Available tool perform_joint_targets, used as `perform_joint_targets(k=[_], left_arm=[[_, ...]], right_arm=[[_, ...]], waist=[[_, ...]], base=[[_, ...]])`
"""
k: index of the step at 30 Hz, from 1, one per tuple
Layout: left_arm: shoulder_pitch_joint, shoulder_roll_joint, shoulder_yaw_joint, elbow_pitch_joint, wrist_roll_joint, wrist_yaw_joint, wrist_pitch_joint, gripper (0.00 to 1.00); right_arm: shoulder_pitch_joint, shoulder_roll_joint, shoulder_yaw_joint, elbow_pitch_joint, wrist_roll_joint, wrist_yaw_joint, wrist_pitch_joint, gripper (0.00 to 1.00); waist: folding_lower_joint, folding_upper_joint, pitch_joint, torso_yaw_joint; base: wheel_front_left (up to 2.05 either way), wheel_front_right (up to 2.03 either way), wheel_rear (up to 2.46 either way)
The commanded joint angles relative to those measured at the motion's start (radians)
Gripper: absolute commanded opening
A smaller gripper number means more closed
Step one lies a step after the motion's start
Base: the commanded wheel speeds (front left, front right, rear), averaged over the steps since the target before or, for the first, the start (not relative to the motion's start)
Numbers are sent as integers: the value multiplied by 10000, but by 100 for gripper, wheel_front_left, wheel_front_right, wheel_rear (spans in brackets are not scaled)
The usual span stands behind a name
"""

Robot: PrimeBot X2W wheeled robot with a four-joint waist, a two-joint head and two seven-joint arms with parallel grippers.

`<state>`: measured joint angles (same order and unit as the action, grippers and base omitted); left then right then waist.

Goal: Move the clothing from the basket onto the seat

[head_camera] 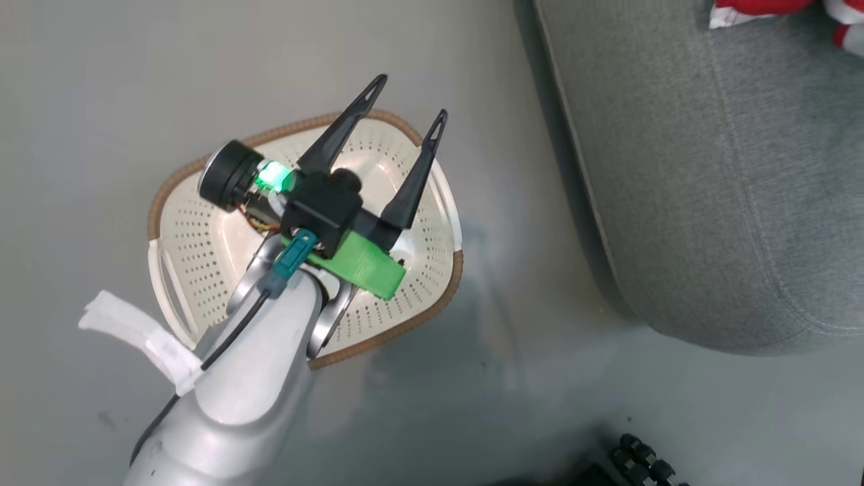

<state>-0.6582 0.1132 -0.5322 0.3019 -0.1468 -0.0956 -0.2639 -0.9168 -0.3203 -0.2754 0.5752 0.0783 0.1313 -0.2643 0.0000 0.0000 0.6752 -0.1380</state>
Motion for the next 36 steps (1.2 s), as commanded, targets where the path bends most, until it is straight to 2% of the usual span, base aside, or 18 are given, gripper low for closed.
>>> perform_joint_targets(k=[1, 8, 12, 19, 28, 36], left_arm=[[312, -3, 147, -31, -121, 89, -7, 100], [1259, -111, 994, -186, -366, 223, -7, 100], [1756, -209, 1569, -272, -503, 306, -7, 100], [2754, -280, 2883, -406, -605, 450, -7, 100], [3804, -361, 4330, -557, -449, 480, -7, 100], [4600, -510, 5073, -681, -241, 463, -7, 100]], right_arm=[[474, 17, 88, -165, 69, -11, 0, 100], [2014, 97, 643, -1119, 407, -11, 2, 100], [2827, 117, 960, -1733, 679, -11, 2, 100], [4096, 546, 1799, -2710, 924, -11, 1, 100], [4916, 1011, 2831, -3175, 1218, -11, 1, 100], [5645, 1607, 3262, -3347, 1074, -11, 1, 100]], waist=[[0, 0, -936, -34], [0, 0, -2176, 125], [0, 0, -2803, 461], [0, 0, -3728, 1129], [0, 0, -4560, 1906], [0, 0, -5286, 2316]], base=[[0, 0, 0], [0, 0, 0], [0, 0, 0], [0, 0, 0], [0, 0, 0], [0, 0, 0]])
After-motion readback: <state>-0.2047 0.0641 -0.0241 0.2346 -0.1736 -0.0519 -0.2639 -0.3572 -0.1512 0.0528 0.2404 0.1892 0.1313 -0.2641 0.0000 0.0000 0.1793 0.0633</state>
